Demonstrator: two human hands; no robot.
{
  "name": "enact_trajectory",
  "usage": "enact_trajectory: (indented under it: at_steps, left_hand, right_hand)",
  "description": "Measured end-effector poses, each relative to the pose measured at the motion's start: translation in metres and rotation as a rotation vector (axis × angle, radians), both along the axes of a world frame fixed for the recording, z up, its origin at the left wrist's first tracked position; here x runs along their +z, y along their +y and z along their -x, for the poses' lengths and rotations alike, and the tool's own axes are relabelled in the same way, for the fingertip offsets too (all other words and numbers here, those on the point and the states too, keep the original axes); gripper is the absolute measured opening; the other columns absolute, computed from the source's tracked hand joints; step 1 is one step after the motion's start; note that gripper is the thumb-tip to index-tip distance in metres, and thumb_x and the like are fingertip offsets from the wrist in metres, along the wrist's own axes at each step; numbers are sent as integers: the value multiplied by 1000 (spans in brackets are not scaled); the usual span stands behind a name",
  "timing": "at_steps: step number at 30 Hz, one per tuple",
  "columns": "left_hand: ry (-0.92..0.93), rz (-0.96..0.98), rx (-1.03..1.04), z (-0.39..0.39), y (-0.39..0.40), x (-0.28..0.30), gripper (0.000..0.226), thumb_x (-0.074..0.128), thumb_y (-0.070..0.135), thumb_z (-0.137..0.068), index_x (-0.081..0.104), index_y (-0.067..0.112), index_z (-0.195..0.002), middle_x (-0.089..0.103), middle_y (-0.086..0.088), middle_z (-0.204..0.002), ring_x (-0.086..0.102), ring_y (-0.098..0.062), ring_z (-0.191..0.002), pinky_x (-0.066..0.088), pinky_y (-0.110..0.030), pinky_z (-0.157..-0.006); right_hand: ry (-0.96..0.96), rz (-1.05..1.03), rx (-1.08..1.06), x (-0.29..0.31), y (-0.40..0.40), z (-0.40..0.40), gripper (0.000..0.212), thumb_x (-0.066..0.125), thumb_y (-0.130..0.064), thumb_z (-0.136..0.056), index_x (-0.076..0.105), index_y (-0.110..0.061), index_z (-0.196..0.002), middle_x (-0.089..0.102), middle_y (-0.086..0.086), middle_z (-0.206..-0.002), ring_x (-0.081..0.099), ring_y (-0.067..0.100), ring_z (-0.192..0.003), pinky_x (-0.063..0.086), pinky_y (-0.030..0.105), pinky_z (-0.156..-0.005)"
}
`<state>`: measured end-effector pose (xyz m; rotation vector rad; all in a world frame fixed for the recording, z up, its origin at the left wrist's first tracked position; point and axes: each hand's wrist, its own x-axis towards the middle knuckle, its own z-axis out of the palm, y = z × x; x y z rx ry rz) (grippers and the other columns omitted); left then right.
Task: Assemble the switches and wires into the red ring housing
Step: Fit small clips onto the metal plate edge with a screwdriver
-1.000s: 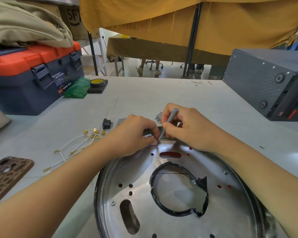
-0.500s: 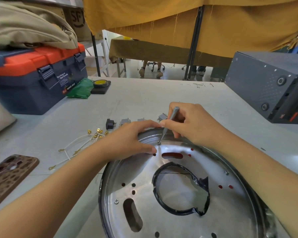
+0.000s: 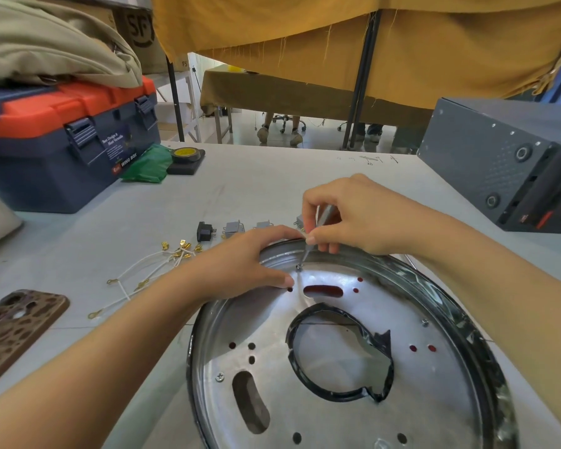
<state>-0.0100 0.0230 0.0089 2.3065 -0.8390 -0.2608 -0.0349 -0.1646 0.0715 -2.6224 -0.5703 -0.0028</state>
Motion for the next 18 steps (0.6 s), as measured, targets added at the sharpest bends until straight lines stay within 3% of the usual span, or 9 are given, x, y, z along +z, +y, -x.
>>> enact_trajectory:
  at_steps: [3, 5, 7, 10, 13, 16, 18]
  left_hand:
    - [18, 4, 6, 0, 0, 0, 50, 71, 36, -79, 42, 55, -115, 52, 31, -98, 50, 19, -84, 38, -2, -63]
    - [35, 6, 11, 0, 0, 0, 51, 71, 36, -80, 43, 54, -119, 55, 26, -108, 54, 10, -92, 41, -8, -72]
    - [45, 9, 15, 0, 0, -1, 57, 70, 36, -80, 42, 50, -128, 54, 19, -123, 54, -2, -105, 43, -15, -84]
    - [54, 6, 14, 0, 1, -1, 61, 69, 36, -81, 39, 49, -132, 52, 15, -130, 53, -8, -111, 40, -14, -85]
    - [56, 1, 16, 0, 1, 0, 57, 69, 36, -81, 41, 50, -129, 54, 18, -123, 54, -5, -105, 40, -11, -81]
    - [43, -13, 23, 2, -1, 2, 53, 69, 37, -81, 40, 55, -122, 50, 32, -99, 53, 9, -88, 39, -6, -63]
    - [36, -16, 31, 3, -1, 2, 56, 69, 37, -81, 40, 53, -125, 46, 35, -94, 49, 15, -83, 36, -4, -59]
  right_hand:
    - [39, 83, 3, 4, 3, -3, 15, 67, -24, -86, 60, -20, -74, 67, -4, -56, 63, 4, -50, 49, 18, -59]
    - [26, 156, -12, 4, 7, -4, 22, 62, -32, -89, 59, -18, -73, 64, -4, -47, 58, 2, -41, 47, 18, -56]
    - [-24, 243, -39, 5, 12, -7, 29, 58, -40, -90, 58, -18, -71, 60, -3, -41, 54, 2, -40, 50, 25, -64]
    - [-91, 313, -50, 8, 18, -10, 34, 56, -44, -90, 57, -19, -67, 58, 0, -42, 51, 6, -46, 52, 34, -70]
    - [-26, 343, 2, 13, 20, -10, 27, 58, -40, -90, 55, -21, -71, 63, -3, -54, 54, 4, -56, 47, 28, -63]
    - [40, 380, 54, 19, 17, -9, 10, 64, -27, -87, 55, -24, -84, 58, -13, -78, 51, 1, -72, 41, 20, -63]
    - [73, 385, 68, 20, 14, -10, 8, 65, -22, -86, 57, -24, -85, 58, -13, -78, 51, 1, -71, 39, 20, -60]
